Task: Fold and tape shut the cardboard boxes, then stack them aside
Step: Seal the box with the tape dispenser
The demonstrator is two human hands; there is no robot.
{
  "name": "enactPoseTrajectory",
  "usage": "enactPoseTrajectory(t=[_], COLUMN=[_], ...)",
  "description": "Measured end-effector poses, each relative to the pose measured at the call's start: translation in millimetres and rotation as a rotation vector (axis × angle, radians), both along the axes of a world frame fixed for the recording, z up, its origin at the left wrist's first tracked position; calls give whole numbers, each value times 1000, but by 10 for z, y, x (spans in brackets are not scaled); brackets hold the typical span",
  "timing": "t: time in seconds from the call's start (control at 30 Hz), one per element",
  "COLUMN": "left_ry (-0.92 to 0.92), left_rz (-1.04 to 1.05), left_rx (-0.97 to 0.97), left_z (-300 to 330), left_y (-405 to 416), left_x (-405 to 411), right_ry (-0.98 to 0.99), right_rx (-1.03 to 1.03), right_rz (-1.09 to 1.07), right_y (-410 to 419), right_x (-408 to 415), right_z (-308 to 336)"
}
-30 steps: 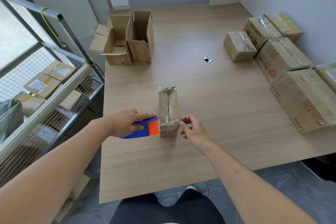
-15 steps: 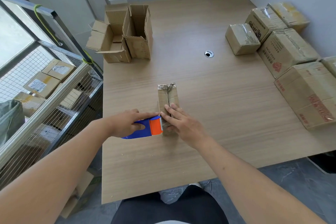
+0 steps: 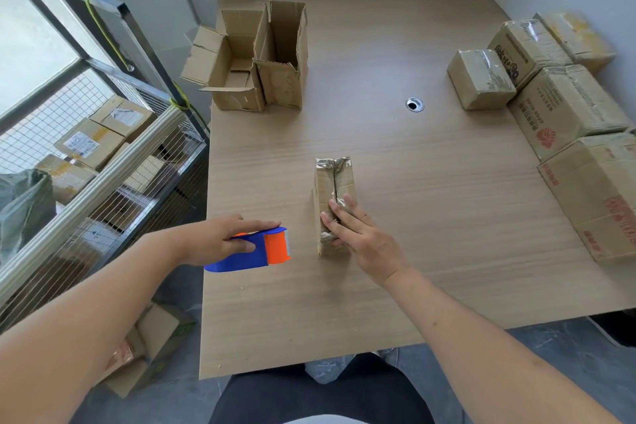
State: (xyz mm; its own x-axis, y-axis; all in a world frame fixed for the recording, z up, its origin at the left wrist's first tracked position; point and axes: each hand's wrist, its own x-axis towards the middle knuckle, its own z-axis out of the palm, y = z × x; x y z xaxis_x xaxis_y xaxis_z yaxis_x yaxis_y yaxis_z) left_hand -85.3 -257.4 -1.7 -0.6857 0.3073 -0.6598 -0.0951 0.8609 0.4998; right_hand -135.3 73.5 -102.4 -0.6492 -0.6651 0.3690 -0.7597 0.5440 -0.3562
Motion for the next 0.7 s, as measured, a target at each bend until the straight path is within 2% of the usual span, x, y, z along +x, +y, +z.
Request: enactPoseTrajectory(t=[0.1,0.17,0.27,0.37,0.6,0.7], left_ry=[62,134,213,220,224,202], left_rz=[-29,-59,-60,-23,64,116], left_rx=[-100,-179,-269,-267,-340,-442], left_z=[21,6,-27,-20,-69,-98], left_y=[98,211,408,658,1043,1139], left_x=[-49,-56,-39,-20,-26,-87], right_ry=[-20,-111,-220,-249,-231,-229], right_rx=[8,20,-11,-32,74,94], right_rz=[1,-46,-255,-405,-463,-464], right_y=[-1,-19,-223,-462,-594,-588], right_x=[23,72,184,250,266,259], right_z=[4,55,164,213,190,206])
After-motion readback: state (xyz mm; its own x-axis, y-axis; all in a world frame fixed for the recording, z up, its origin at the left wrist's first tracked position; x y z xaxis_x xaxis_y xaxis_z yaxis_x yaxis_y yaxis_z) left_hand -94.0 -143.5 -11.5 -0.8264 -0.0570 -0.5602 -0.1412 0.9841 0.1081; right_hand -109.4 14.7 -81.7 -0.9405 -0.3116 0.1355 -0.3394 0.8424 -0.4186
